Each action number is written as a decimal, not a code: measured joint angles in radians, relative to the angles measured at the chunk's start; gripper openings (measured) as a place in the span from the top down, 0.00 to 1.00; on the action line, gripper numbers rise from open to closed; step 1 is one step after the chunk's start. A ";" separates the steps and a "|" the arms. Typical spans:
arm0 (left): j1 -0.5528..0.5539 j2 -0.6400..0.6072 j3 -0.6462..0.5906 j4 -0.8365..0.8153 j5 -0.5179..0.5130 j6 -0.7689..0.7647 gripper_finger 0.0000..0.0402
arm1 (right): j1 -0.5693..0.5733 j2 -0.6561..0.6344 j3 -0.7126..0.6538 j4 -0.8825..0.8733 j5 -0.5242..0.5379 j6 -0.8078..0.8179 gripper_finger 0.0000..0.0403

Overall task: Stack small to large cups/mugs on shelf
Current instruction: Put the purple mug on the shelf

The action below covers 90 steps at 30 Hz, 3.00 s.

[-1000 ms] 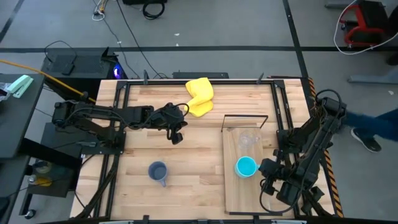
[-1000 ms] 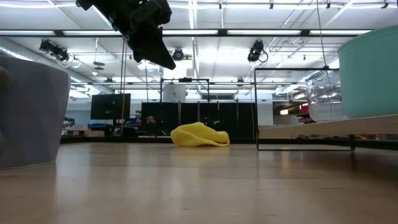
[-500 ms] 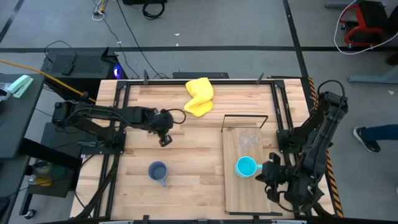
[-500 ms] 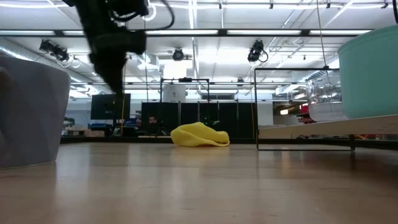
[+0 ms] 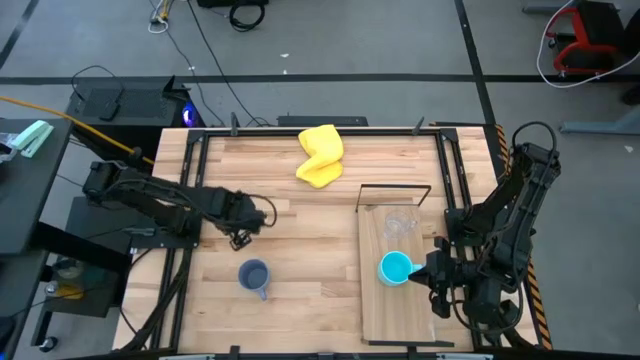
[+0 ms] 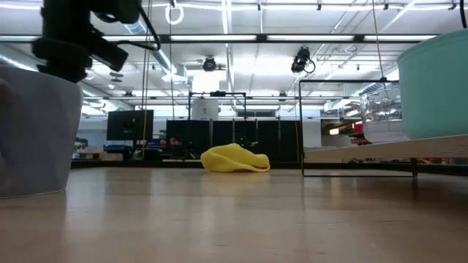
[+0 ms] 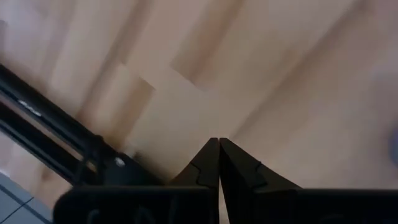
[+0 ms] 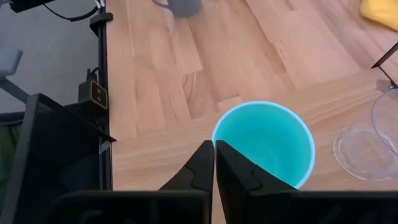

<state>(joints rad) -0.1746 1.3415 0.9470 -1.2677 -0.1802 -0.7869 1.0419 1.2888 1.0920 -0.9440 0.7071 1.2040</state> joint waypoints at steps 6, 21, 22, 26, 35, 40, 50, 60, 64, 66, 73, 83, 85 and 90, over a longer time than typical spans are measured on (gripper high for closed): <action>-0.099 -0.046 0.012 -0.003 0.046 -0.101 0.92 | -0.032 0.000 0.000 -0.001 0.000 -0.041 0.94; -0.260 -0.098 0.041 0.316 0.164 -0.351 0.75 | -0.185 -0.003 -0.001 -0.001 -0.071 -0.184 0.90; -0.267 -0.092 0.041 0.309 0.165 -0.379 0.74 | -0.193 -0.004 -0.001 0.000 -0.081 -0.187 0.88; -0.293 -0.058 0.041 0.295 0.163 -0.451 0.73 | -0.207 -0.010 -0.001 0.000 -0.101 -0.194 0.84; -0.314 0.038 0.041 0.309 0.164 -0.497 0.73 | -0.209 -0.011 -0.001 0.000 -0.106 -0.213 0.78; -0.307 0.079 0.041 0.310 0.163 -0.510 0.74 | -0.209 -0.011 -0.001 0.000 -0.106 -0.239 0.78; -0.304 0.124 0.040 0.381 0.166 -0.554 0.81 | -0.209 -0.011 -0.001 0.000 -0.106 -0.239 0.79; -0.304 0.126 0.040 0.436 0.165 -0.563 0.95 | -0.209 -0.011 -0.001 0.000 -0.106 -0.239 0.79; -0.303 0.126 0.040 0.519 0.143 -0.581 0.92 | -0.209 -0.011 -0.001 0.000 -0.106 -0.239 0.79; -0.299 0.126 0.039 0.580 0.128 -0.578 0.92 | -0.209 -0.011 -0.001 0.000 -0.106 -0.239 0.79; -0.291 0.126 0.040 0.782 0.066 -0.461 0.95 | -0.209 -0.011 -0.001 0.005 -0.106 -0.281 0.80; -0.251 0.304 0.140 0.795 0.087 -0.398 0.95 | -0.255 -0.011 -0.001 0.128 -0.115 -0.454 0.81; -0.243 0.358 0.210 0.765 0.099 -0.354 0.95 | -0.276 -0.011 -0.001 0.127 -0.124 -0.456 0.81; -0.227 0.484 0.443 0.562 0.098 -0.249 0.95 | -0.313 -0.011 -0.001 0.128 -0.171 -0.478 0.81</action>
<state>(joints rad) -0.4013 1.8254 1.3896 -0.7053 -0.0824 -1.0363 0.7294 1.2778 1.0912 -0.8161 0.5363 0.7258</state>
